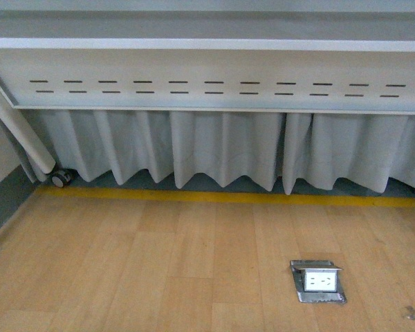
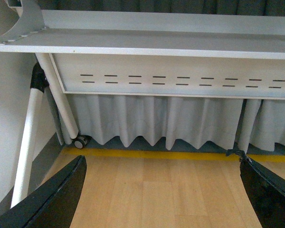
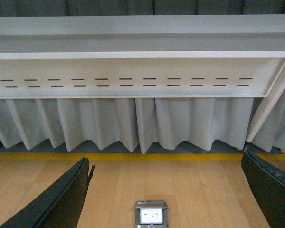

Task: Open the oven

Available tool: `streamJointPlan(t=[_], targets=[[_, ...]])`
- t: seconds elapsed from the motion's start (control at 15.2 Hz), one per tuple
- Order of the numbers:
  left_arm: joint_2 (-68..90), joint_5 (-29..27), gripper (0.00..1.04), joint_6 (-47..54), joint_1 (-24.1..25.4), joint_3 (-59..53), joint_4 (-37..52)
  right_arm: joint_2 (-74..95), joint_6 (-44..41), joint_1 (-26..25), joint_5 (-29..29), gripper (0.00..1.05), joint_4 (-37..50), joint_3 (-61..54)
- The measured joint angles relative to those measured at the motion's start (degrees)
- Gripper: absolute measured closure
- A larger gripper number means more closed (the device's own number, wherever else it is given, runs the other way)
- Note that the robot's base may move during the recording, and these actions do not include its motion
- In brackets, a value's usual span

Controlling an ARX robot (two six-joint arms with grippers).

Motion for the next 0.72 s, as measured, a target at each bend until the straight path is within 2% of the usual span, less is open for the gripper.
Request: streamJointPlan(t=[0.72], targets=[[0.0,0.0,0.07,0.0,0.0,0.0,0.0,0.0,0.0,0.0,0.0,0.06,0.0,0.0]])
